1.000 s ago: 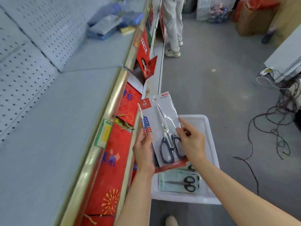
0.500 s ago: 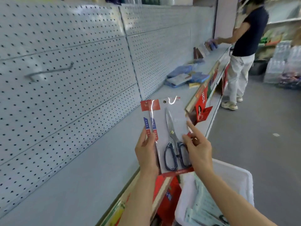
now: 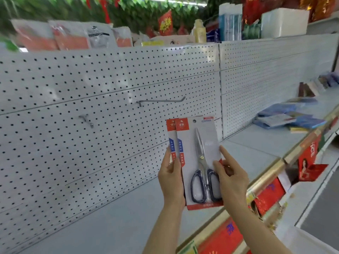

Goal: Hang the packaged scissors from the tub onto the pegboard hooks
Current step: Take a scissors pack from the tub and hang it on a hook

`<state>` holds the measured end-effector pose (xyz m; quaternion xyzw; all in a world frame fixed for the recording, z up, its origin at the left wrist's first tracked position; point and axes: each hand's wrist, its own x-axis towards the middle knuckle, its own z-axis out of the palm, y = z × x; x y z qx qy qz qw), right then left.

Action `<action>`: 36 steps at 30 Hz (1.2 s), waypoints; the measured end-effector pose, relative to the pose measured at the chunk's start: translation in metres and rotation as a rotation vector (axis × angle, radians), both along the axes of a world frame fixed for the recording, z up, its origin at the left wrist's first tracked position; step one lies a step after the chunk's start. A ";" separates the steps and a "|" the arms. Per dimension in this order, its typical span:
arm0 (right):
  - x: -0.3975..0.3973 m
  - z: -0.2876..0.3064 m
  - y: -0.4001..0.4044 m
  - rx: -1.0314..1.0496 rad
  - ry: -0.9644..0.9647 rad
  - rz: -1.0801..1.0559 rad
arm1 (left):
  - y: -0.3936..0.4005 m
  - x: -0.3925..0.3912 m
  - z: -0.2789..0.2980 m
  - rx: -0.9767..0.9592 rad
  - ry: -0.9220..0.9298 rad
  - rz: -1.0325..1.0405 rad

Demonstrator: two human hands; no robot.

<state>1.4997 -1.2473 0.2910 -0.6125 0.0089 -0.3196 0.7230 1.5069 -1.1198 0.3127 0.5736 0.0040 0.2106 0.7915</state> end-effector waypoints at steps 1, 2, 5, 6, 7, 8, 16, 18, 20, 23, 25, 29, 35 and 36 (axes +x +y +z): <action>0.000 0.001 0.005 0.016 0.004 0.021 | 0.005 -0.002 0.002 0.011 -0.002 0.005; 0.000 0.002 0.009 0.032 0.012 0.048 | 0.009 -0.005 0.003 0.018 -0.009 0.012; 0.002 0.006 0.017 0.057 0.023 0.133 | 0.017 -0.016 0.006 0.010 -0.026 0.074; 0.003 0.008 0.019 0.055 0.026 0.163 | 0.020 -0.019 0.005 0.002 -0.029 0.112; 0.004 0.009 0.021 0.047 0.028 0.195 | 0.021 -0.022 0.005 -0.002 -0.027 0.150; 0.004 0.010 0.022 0.033 0.030 0.230 | 0.022 -0.026 0.005 -0.011 -0.027 0.185; -0.012 0.023 0.026 0.062 -0.007 0.402 | 0.033 -0.072 0.012 0.001 -0.069 0.479; -0.021 0.026 0.028 0.081 -0.023 0.445 | 0.040 -0.086 0.014 -0.004 -0.087 0.551; -0.028 0.029 0.031 0.098 -0.043 0.469 | 0.048 -0.099 0.014 -0.007 -0.096 0.603; -0.041 0.034 0.040 0.135 -0.061 0.480 | 0.061 -0.118 0.017 -0.010 -0.133 0.644; -0.046 0.040 0.046 0.179 -0.071 0.476 | 0.069 -0.127 0.025 0.001 -0.157 0.644; -0.048 0.050 0.051 0.231 -0.078 0.490 | 0.082 -0.135 0.039 0.052 -0.188 0.641; -0.051 0.054 0.058 0.237 -0.090 0.472 | 0.094 -0.130 0.045 0.072 -0.189 0.629; -0.051 0.055 0.059 0.239 -0.086 0.473 | 0.095 -0.127 0.046 0.063 -0.178 0.633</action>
